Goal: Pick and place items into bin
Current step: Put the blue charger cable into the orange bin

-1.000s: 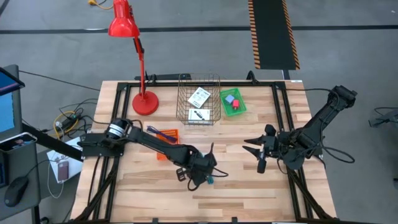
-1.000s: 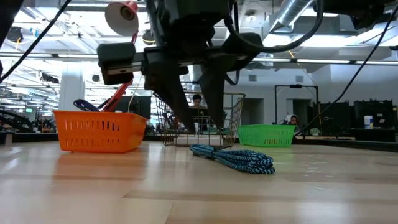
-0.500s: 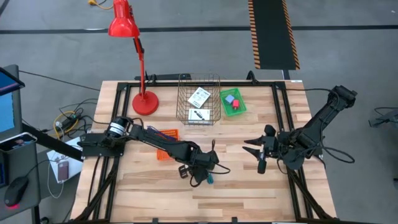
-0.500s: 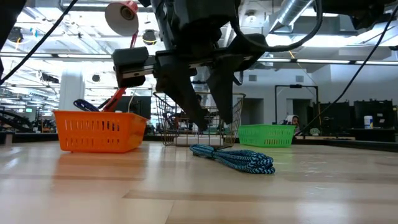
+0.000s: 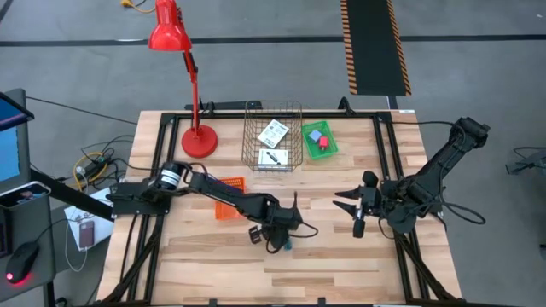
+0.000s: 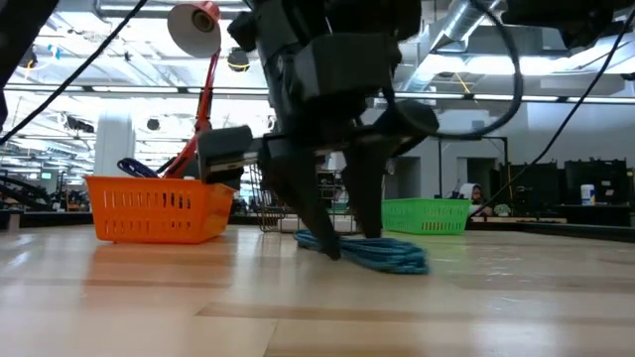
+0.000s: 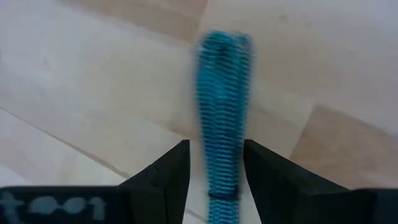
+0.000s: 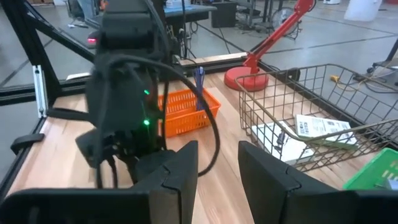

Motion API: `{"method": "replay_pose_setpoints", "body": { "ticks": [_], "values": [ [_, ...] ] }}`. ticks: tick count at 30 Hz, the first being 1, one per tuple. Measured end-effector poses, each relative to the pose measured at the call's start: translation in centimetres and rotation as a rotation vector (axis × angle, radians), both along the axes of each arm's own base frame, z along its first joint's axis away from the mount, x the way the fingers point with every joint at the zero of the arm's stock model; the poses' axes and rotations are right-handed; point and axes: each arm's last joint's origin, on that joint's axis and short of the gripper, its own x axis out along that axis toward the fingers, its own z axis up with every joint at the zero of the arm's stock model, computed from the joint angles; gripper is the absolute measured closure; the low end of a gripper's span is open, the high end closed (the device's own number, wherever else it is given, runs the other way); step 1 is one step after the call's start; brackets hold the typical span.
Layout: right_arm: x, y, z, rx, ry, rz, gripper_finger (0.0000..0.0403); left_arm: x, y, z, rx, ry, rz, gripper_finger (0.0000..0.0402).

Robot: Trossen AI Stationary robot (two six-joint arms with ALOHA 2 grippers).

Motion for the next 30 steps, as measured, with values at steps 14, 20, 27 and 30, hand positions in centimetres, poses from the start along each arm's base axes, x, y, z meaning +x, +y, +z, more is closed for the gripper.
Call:
{"method": "replay_pose_setpoints", "body": {
  "ticks": [14, 20, 27, 30],
  "values": [
    [0.0, -0.1, -0.1, -0.011, 0.011, -0.004, 0.0294, 0.7, 2.1, -1.1, -0.112, 0.029, -0.036, 0.0293],
    [0.0, -0.1, -0.1, -0.011, 0.011, -0.004, 0.0294, 0.9, 1.0, -0.2, -0.008, 0.034, -0.048, 0.0388],
    [0.0, -0.1, -0.1, -0.011, 0.011, -0.004, 0.0294, 0.7, -1.5, 2.4, 0.220, 0.022, -0.078, 0.0396],
    [0.0, -0.1, -0.1, -0.011, 0.011, -0.004, 0.0294, 0.3, -2.5, 3.5, 0.325, 0.037, -0.059, 0.0397]
  ]
}}
